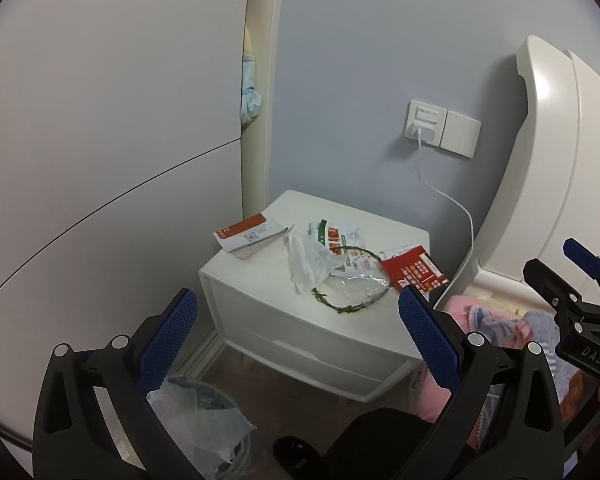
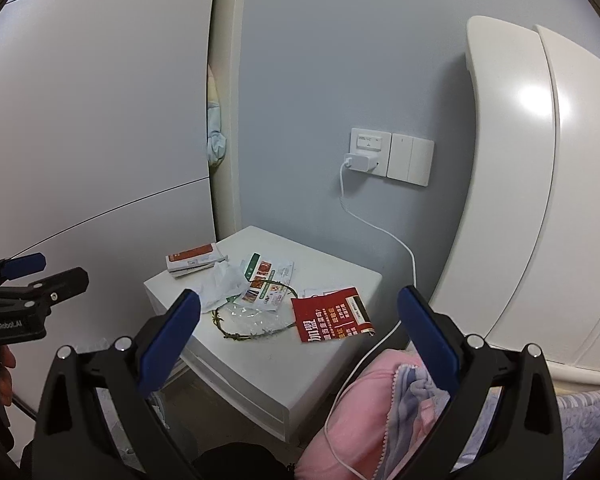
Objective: Collect trash
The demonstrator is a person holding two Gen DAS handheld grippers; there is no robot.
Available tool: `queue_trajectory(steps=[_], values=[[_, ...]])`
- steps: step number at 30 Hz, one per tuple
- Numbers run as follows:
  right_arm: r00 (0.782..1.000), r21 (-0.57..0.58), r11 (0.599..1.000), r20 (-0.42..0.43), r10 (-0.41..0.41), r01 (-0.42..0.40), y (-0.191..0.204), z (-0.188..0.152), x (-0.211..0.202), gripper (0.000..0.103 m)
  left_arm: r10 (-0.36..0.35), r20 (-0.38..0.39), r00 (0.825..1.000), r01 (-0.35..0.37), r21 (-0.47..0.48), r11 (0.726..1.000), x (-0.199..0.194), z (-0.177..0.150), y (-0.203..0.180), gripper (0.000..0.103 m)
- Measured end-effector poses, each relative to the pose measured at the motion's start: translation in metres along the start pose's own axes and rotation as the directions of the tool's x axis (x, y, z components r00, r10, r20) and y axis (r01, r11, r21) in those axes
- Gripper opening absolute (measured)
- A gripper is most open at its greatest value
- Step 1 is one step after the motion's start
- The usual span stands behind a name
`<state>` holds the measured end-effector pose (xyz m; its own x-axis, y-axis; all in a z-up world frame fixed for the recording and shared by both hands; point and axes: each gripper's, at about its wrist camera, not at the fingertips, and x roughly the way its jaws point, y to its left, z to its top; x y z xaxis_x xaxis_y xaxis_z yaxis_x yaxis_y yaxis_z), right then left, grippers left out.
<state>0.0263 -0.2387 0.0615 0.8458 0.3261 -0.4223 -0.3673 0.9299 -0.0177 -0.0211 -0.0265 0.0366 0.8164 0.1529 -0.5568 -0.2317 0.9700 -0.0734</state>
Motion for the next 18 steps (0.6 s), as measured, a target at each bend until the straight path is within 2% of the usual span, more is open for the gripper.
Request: queue_trajectory(steps=[12,18], values=[[1.0,-0.01,1.0,-0.004,0.021,-0.021,0.001,0.0,-0.004,0.096,0.023,0.001,1.0,-0.023,-0.009,1.0,-0.009,-0.002,0.007,0.097],[0.999,0.009,0.999,-0.024,0.047,-0.047,0.001,0.0,-0.004,0.096,0.016,0.002,1.0,-0.016,0.027,1.0,-0.013,-0.003,0.004,0.097]])
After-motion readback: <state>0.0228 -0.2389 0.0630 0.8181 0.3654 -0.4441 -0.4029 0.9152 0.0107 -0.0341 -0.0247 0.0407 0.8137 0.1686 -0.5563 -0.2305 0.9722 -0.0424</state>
